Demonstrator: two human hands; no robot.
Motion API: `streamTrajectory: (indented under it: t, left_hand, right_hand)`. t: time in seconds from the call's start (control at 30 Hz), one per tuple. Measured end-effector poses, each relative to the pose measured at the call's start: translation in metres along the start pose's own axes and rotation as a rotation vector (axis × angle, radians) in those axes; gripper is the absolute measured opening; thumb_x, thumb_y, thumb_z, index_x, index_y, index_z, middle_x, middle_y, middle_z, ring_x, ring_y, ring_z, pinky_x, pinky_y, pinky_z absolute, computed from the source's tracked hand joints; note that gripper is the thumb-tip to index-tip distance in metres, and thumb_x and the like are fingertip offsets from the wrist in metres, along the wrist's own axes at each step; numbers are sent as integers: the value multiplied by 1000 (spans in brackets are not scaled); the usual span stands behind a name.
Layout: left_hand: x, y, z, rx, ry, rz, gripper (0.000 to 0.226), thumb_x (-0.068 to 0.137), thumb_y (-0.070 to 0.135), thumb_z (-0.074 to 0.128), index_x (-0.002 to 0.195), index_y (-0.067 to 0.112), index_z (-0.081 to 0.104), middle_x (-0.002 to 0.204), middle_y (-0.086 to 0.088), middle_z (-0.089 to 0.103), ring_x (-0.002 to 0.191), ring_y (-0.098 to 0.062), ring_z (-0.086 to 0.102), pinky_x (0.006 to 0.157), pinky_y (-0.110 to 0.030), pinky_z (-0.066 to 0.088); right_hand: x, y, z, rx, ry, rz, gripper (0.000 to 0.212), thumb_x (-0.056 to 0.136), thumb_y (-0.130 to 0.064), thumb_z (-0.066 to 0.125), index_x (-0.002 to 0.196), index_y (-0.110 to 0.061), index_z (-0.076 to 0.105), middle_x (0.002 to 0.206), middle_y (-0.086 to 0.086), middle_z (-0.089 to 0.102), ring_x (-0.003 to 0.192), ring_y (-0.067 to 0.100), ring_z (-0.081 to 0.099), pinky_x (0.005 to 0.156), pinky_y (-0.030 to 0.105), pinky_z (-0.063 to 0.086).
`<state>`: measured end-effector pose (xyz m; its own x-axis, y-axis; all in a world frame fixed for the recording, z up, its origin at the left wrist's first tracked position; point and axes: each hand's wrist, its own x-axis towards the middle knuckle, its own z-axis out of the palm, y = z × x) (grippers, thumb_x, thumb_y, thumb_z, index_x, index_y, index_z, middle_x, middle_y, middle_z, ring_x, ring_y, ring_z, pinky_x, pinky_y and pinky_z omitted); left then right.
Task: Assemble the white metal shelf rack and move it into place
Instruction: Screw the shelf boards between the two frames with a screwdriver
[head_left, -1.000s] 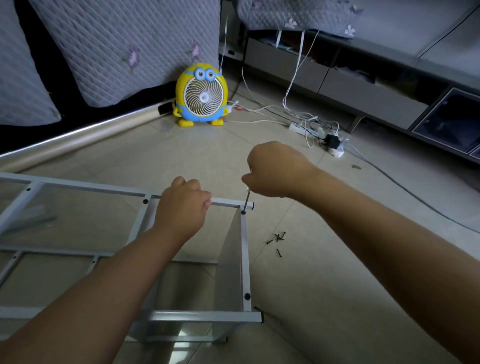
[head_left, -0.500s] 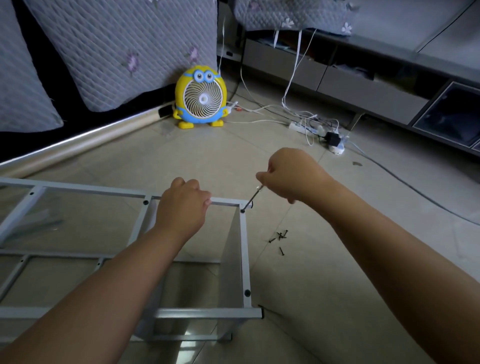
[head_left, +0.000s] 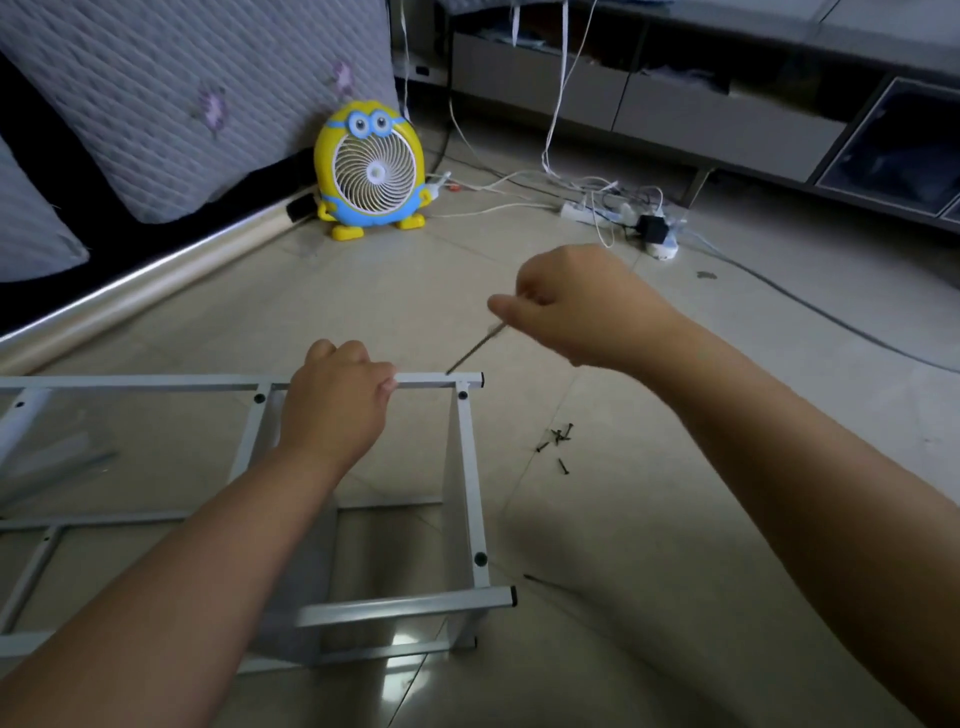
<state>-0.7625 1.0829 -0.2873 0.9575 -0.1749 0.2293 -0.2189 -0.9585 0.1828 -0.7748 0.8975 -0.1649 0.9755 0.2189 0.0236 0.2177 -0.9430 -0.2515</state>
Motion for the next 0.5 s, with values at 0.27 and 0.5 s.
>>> streamTrajectory:
  t: [0.27,0.5]
  left_hand:
    - [-10,1,10,106,145,89,31,81,22,46,77,4,71,70,-16,59,67,-36,55,52,-21,30]
    - [-32,36,20,299,-125,-112,60,95,26,43,147,16,15,147,-20,22,136,-35,19,112,-51,9]
  right_hand:
    - [-57,98,130,651,181,400,21,89,-9,57,104,0,69,82,9,68,63,-1,61,64,6,46]
    - [-103,149,278,237,-5,539,29,86,-20,50,70,-1,66,71,23,65,71,37,62,59,37,46]
